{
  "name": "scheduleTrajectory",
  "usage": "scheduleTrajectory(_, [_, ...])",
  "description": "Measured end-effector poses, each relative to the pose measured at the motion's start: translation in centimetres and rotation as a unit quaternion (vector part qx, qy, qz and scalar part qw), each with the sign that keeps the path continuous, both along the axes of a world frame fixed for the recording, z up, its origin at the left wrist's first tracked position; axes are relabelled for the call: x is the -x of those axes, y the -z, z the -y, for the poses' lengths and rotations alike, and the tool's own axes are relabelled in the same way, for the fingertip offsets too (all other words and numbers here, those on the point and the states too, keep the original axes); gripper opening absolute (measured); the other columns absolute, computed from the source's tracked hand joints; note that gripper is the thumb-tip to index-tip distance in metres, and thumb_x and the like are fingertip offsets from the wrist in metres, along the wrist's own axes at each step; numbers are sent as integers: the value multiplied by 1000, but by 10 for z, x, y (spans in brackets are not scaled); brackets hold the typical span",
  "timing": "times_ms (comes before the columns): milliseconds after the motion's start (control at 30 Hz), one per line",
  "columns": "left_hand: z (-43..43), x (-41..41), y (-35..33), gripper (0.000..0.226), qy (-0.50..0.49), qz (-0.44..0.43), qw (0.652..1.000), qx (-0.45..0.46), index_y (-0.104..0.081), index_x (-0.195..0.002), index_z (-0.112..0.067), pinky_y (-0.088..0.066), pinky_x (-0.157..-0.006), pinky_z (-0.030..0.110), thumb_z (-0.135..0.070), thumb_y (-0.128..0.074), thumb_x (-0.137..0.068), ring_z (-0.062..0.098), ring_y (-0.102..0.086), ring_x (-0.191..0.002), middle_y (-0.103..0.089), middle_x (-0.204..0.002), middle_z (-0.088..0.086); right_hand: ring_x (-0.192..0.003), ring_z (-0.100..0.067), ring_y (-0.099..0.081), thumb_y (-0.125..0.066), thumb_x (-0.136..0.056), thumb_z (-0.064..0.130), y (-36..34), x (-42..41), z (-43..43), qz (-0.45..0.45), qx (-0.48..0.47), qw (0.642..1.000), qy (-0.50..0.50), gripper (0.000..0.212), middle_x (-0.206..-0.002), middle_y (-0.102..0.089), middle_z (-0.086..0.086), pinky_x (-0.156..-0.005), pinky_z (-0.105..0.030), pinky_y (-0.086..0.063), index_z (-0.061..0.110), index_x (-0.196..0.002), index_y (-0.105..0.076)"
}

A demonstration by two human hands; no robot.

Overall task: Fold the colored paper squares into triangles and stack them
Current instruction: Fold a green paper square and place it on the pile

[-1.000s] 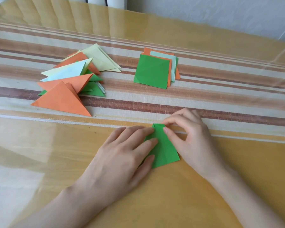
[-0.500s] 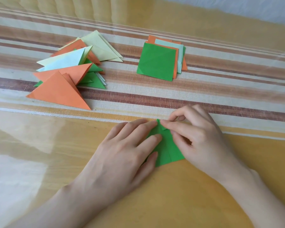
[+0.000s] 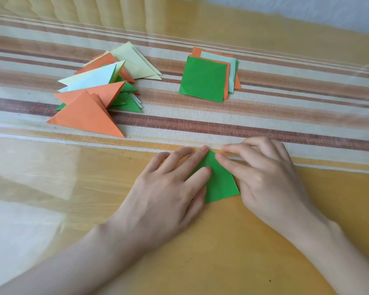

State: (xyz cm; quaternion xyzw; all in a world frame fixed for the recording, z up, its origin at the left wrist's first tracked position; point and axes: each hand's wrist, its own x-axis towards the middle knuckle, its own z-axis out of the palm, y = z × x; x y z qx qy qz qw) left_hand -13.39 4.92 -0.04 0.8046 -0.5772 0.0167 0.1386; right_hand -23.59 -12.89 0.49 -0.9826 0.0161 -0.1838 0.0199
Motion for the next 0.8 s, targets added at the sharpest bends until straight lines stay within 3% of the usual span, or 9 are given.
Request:
scheduleTrajectory(167, [0,0,1,35,1,5,1000,-1,-64,-108,-12,-37,-98,40,-32,-37,-96,29,-50,-125,-51,-142,8,-96,-26,-52,-44,-83,1,-2,2,-2,43,-29,999,7,34,-104,-71,-5,-81,-38,-37,5,-96,-76])
scheduleTrajectory(333, [0,0,2,36,1,5,1000,5,-64,-108,-12,-38,-99,41,-33,-36,-96,29,-49,-126,-50,-142,7,-101,-26,-47,-42,-81,-1,3,-4,-6,34,-35,998,31,45,-115,-66,-7,-86,-39,-37,9,-113,-71])
scheduleTrajectory(533, [1,-1,5,36,5,8,1000,21,-63,-108,-13,-38,-98,41,-33,-37,-95,29,-49,-125,-50,-142,8,-95,-24,-48,-46,-81,1,2,-1,-2,66,-20,997,37,34,-100,-70,-5,-82,-37,-34,9,-93,-77])
scheduleTrajectory(667, [0,-3,6,35,2,-17,999,30,-63,-108,-16,-35,-97,38,-35,-39,-93,26,-50,-123,-52,-141,4,-90,-20,-47,-42,-80,12,-1,-1,-12,60,-166,977,118,34,-92,-64,1,-80,-36,-40,13,-86,-75])
scheduleTrajectory(733, [1,-6,4,35,-2,-52,998,35,-62,-108,-20,-32,-94,33,-39,-40,-89,22,-50,-120,-54,-138,-2,-91,-17,-44,-49,-84,23,-1,3,-26,48,-237,951,190,25,-90,-58,4,-82,-35,-40,17,-89,-74])
scheduleTrajectory(800, [5,-13,-1,36,-3,-85,996,34,-62,-105,-23,-30,-87,30,-45,-41,-86,19,-49,-114,-58,-130,-8,-94,-19,-44,-60,-85,34,-3,8,-41,37,-246,931,265,18,-93,-56,4,-85,-37,-40,21,-89,-72])
